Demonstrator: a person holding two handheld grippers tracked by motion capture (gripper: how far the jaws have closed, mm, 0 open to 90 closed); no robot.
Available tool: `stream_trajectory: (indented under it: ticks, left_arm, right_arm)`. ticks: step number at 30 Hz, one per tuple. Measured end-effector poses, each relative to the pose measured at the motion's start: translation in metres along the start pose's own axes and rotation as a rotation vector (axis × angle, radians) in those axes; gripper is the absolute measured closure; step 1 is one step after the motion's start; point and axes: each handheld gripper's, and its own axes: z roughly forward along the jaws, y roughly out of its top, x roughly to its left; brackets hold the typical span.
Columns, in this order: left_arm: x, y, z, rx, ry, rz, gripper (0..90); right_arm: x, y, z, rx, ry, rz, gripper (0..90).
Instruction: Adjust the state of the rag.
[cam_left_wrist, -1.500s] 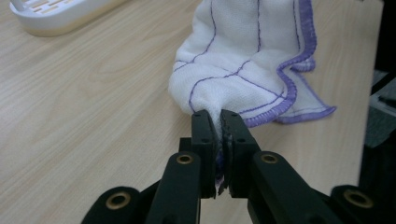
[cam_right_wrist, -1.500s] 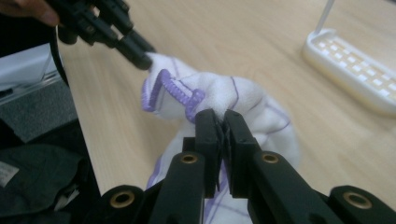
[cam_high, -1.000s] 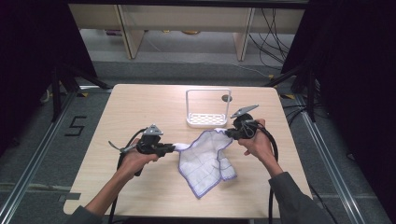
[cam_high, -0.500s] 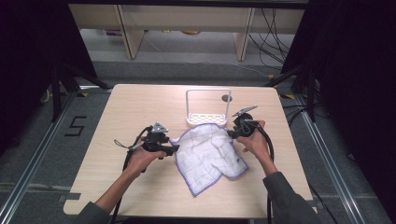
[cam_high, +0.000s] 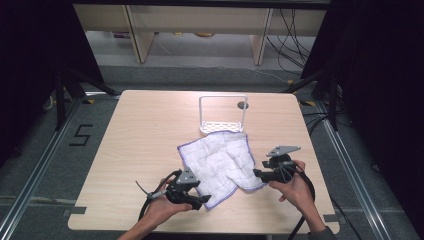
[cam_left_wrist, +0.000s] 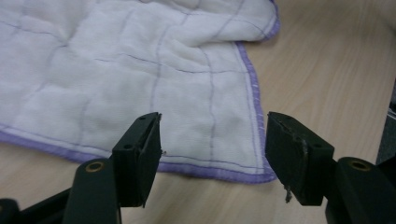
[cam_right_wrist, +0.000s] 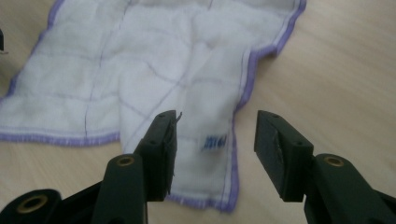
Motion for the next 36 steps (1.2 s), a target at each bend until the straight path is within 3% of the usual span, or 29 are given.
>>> stream_trajectory:
  ticks: [1,4,5,8,10,12,13,15,17,19,21,22,23,24,25,28,29,32,36]
  left_arm:
    - [-0.004,0.0,0.004,-0.007,-0.002,-0.004,36.0]
    - [-0.01,0.002,0.012,0.002,-0.025,0.009,36.7]
    - [-0.013,0.002,0.015,-0.008,-0.025,0.01,38.2]
    - [-0.017,0.003,0.024,0.039,-0.019,0.074,41.6]
    - [-0.017,0.0,0.029,0.067,-0.005,0.11,47.8]
    - [-0.015,-0.002,0.031,0.064,0.002,0.166,55.8]
    - [-0.015,-0.001,0.031,0.063,0.005,0.161,60.1]
    - [-0.011,-0.001,0.03,0.062,0.021,0.189,70.9]
    - [-0.011,-0.003,0.029,0.054,0.018,0.176,78.6]
    - [-0.009,-0.003,0.025,0.063,0.015,0.218,82.1]
    - [-0.007,-0.004,0.02,0.048,0.005,0.215,83.3]
    - [-0.006,-0.005,0.015,0.045,-0.002,0.217,83.6]
    - [-0.005,-0.006,0.011,0.038,-0.007,0.219,83.7]
    - [-0.004,-0.008,0.005,0.037,-0.012,0.22,83.7]
    - [-0.003,-0.011,-0.001,0.026,-0.009,0.214,83.6]
    - [0.0,-0.022,-0.019,0.011,-0.023,0.188,83.7]
    - [0.001,-0.026,-0.022,0.004,-0.027,0.181,83.7]
    - [0.002,-0.036,-0.031,0.031,-0.013,0.2,83.6]
    - [0.004,-0.048,-0.035,0.043,-0.016,0.175,83.2]
  right_arm:
    - [0.001,-0.005,-0.002,0.033,0.0,0.006,49.7]
    - [0.004,-0.021,-0.001,0.062,-0.015,0.015,50.2]
    - [0.005,-0.025,0.001,0.048,-0.013,0.022,51.1]
    - [0.005,-0.032,0.005,0.077,-0.013,0.017,52.3]
    - [0.006,-0.033,0.01,0.07,-0.022,0.019,53.3]
    - [0.005,-0.032,0.013,0.084,-0.024,0.023,53.8]
    - [0.004,-0.032,0.015,0.079,-0.031,0.002,54.4]
    - [0.005,-0.032,0.017,0.087,-0.024,0.007,58.2]
    - [0.004,-0.032,0.021,0.096,-0.028,-0.029,64.6]
    - [0.003,-0.032,0.024,0.08,-0.018,-0.001,72.5]
    - [-0.001,-0.032,0.022,0.091,-0.018,-0.035,84.4]
    - [-0.001,-0.033,0.022,0.079,-0.007,-0.012,86.4]
    - [-0.003,-0.034,0.019,0.098,-0.002,-0.028,87.1]
    - [-0.003,-0.035,0.018,0.079,-0.003,-0.035,87.4]
    - [-0.002,-0.035,0.011,0.099,0.007,-0.021,87.7]
    - [0.004,-0.039,-0.008,0.074,0.034,-0.031,87.8]
    - [0.01,-0.042,-0.013,0.061,0.04,-0.021,87.8]
    - [0.032,-0.051,-0.024,0.071,0.095,-0.07,87.8]
    - [0.054,-0.062,-0.026,0.093,0.122,-0.121,87.7]
